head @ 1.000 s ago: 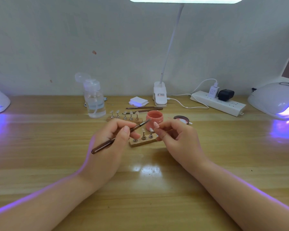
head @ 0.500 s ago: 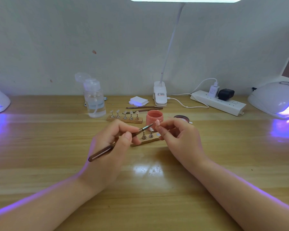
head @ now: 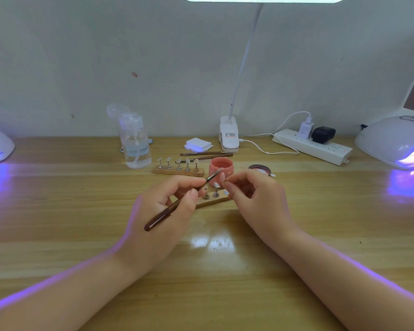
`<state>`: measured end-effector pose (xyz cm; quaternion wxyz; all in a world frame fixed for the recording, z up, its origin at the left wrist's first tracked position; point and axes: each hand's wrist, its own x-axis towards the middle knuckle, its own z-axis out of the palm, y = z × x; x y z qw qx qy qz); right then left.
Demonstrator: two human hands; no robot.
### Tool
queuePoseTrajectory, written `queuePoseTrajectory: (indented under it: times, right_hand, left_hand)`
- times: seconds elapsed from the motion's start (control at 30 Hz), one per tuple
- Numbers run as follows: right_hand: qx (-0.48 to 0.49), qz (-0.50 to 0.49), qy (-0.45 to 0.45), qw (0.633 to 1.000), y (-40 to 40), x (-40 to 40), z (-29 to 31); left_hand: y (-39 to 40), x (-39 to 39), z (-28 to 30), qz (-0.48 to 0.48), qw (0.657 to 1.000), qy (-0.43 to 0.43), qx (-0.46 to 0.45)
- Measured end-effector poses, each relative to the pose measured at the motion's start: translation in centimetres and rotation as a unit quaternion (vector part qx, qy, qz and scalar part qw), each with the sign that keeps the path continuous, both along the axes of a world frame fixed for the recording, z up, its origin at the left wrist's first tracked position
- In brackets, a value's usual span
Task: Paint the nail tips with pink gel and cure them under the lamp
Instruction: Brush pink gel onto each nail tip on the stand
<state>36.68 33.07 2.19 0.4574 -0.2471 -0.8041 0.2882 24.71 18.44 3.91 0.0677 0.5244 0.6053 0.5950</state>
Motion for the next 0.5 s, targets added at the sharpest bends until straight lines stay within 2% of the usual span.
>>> queuePoseTrajectory:
  times: [0.23,0.37,0.5]
  right_hand:
    - [0.029,-0.022,-0.011,0.999,0.06,-0.06,-0.13]
    - [0.019,-0.018,-0.011,1.000,0.12,-0.09,-0.20]
    - [0.008,-0.012,-0.014,1.000,0.02,-0.01,-0.15]
  left_hand:
    - [-0.24,-0.31,-0.22,0.004,1.000,0.013,-0.018]
    - [-0.14,-0.17,-0.18,0.005,1.000,0.002,-0.005]
    - [-0.08,-0.36,-0.21,-0.001,0.999,0.014,-0.032]
